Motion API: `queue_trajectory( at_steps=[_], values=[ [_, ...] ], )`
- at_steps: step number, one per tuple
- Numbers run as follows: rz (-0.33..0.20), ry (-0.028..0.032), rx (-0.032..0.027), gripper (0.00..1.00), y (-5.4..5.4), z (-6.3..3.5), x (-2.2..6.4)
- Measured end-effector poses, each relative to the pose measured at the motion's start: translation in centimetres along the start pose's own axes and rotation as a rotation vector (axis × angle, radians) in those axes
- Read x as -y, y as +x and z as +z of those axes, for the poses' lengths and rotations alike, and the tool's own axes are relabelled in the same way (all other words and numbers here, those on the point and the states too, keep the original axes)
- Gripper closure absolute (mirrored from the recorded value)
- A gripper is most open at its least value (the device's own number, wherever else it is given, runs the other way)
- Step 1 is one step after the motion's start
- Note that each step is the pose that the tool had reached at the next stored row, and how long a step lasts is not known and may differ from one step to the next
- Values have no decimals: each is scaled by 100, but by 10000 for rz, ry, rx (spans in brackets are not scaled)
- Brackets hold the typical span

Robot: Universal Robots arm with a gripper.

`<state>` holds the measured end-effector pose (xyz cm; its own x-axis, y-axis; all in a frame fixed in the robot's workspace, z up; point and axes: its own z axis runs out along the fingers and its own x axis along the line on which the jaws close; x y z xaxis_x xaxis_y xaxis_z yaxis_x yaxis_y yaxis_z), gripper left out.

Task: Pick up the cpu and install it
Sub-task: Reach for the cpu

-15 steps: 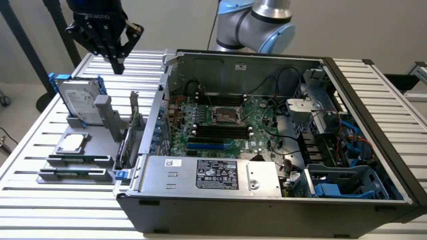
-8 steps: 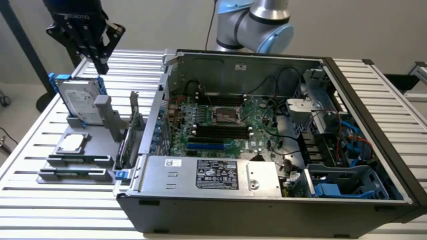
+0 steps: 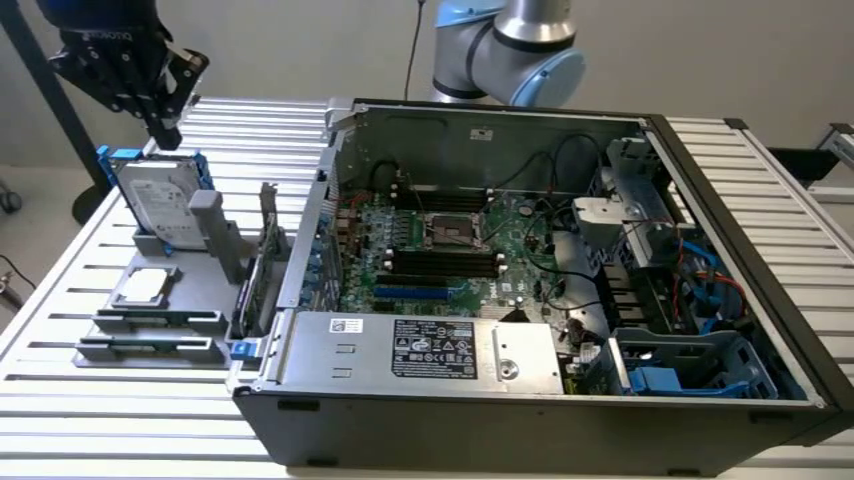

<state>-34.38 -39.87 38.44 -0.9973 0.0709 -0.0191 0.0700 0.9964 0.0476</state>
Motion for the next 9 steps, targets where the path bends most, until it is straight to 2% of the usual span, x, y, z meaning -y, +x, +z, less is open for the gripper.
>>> queue_trajectory(
  at_steps=[9],
  values=[
    [-40, 4, -10, 89, 358, 39, 28]
  ],
)
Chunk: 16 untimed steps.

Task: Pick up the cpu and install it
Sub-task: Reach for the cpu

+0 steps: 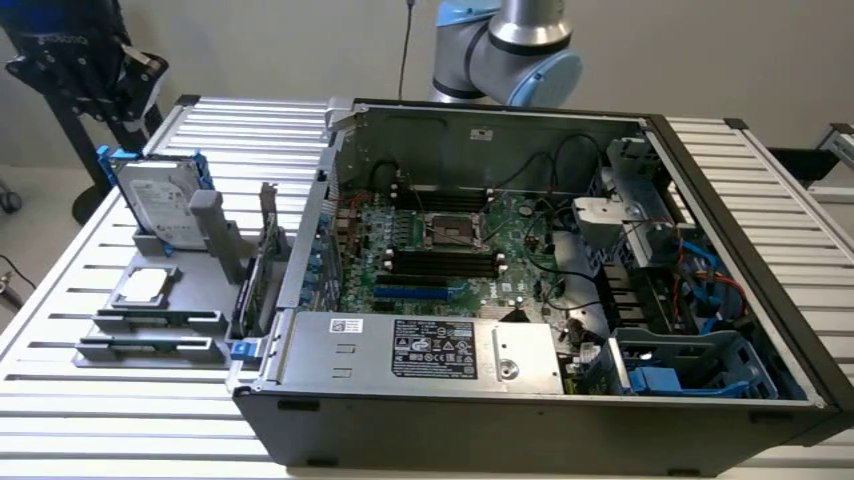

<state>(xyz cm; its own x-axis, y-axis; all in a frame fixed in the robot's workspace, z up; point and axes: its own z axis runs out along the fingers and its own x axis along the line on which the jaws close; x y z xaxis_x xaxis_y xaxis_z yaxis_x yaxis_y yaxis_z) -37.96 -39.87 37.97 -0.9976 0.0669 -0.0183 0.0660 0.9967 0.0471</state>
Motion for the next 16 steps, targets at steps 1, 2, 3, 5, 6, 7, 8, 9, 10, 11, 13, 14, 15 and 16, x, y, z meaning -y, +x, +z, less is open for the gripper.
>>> queue_trajectory(
  at_steps=[1, 2, 3, 5, 6, 7, 8, 9, 10, 11, 13, 14, 15, 16],
  values=[
    [-7, 2, -4, 89, 36, 7, 3],
    [-13, 3, -8, 89, 70, 14, 5],
    [-19, 6, -14, 89, 104, 21, 8],
    [-33, 10, -24, 89, 174, 38, 13],
    [-40, 12, -30, 89, 207, 46, 16],
    [-48, 14, -36, 89, 240, 54, 18],
    [-57, 16, -42, 89, 272, 62, 21],
    [-69, 16, -48, 89, 301, 71, 23],
    [-83, 18, -54, 89, 327, 79, 25],
    [-101, 18, -60, 89, 350, 88, 27],
    [-187, 22, -74, 89, 375, 99, 29],
    [-251, 24, -77, 89, 383, 101, 27],
    [-281, 24, -78, 89, 382, 101, 27],
    [-281, 25, -77, 89, 382, 101, 27]
  ],
)
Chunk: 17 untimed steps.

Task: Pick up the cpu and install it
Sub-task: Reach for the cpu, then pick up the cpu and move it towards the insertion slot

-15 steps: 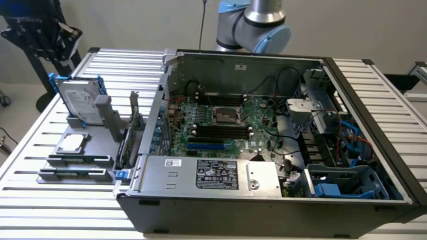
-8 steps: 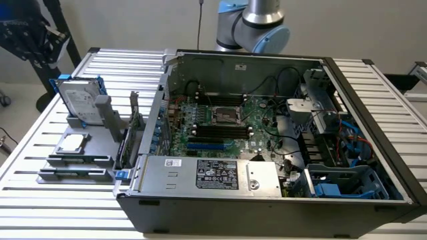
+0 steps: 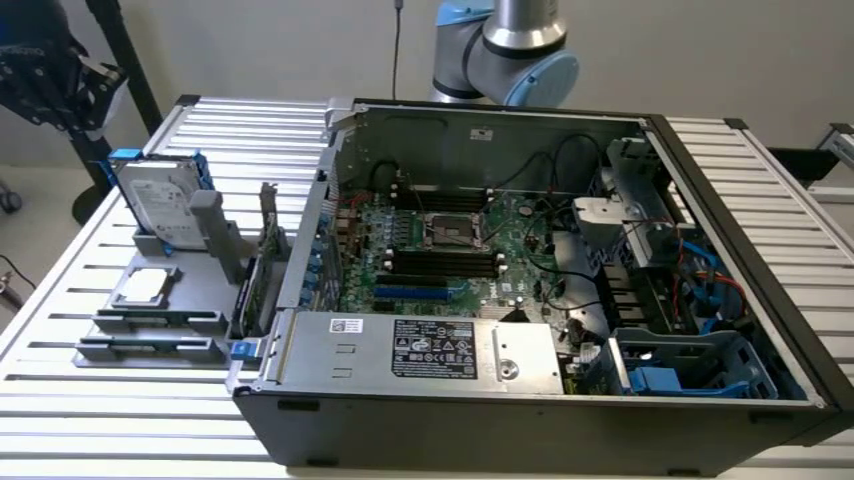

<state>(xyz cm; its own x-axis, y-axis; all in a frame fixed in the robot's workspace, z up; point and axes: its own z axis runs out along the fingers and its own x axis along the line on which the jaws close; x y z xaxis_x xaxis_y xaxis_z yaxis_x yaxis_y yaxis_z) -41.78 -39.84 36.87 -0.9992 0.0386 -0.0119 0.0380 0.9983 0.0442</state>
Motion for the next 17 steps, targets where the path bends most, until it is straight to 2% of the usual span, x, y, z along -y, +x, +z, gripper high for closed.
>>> queue_trajectory(
  at_steps=[13, 15, 16, 17],
  values=[
    [0, 1, -1, 88, 0, 0, 0],
    [0, 1, -1, 76, 0, 0, 0],
    [0, 1, -1, 76, 0, 0, 0],
    [0, 1, -1, 70, 0, 0, 0]
  ],
)
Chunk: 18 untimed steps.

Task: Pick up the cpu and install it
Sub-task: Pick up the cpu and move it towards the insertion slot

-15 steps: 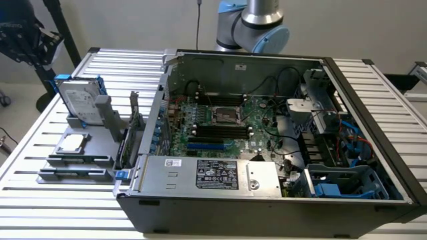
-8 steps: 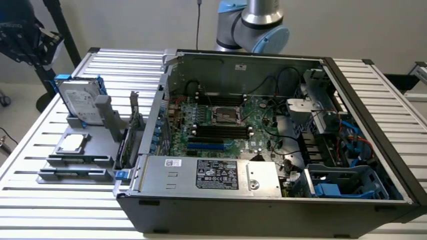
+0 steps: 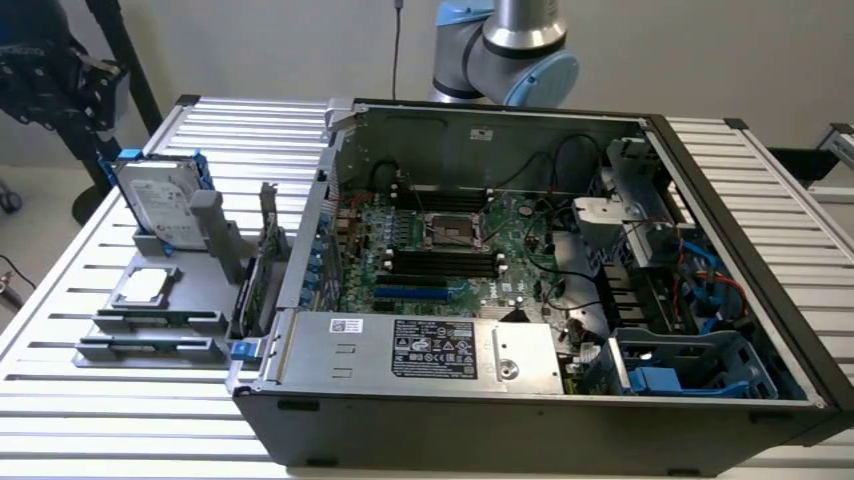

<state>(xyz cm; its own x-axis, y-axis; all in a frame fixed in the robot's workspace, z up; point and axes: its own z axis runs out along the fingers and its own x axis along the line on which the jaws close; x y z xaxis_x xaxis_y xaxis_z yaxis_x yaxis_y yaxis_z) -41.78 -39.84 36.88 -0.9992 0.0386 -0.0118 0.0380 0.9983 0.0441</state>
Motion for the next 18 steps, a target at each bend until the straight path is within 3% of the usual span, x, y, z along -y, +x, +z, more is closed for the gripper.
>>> queue_trajectory(
  at_steps=[2, 3, 5, 8, 9, 18],
  values=[
    [0, 0, -1, 58, 0, 0, 0],
    [0, 0, 0, 58, 0, 0, 0],
    [0, 1, -2, 47, 0, 1, 0],
    [0, 0, 1, 41, 0, 15, 1],
    [0, -1, 1, 35, 0, 24, 1],
    [-13, 0, -1, 35, 2, 181, 24]
  ],
)
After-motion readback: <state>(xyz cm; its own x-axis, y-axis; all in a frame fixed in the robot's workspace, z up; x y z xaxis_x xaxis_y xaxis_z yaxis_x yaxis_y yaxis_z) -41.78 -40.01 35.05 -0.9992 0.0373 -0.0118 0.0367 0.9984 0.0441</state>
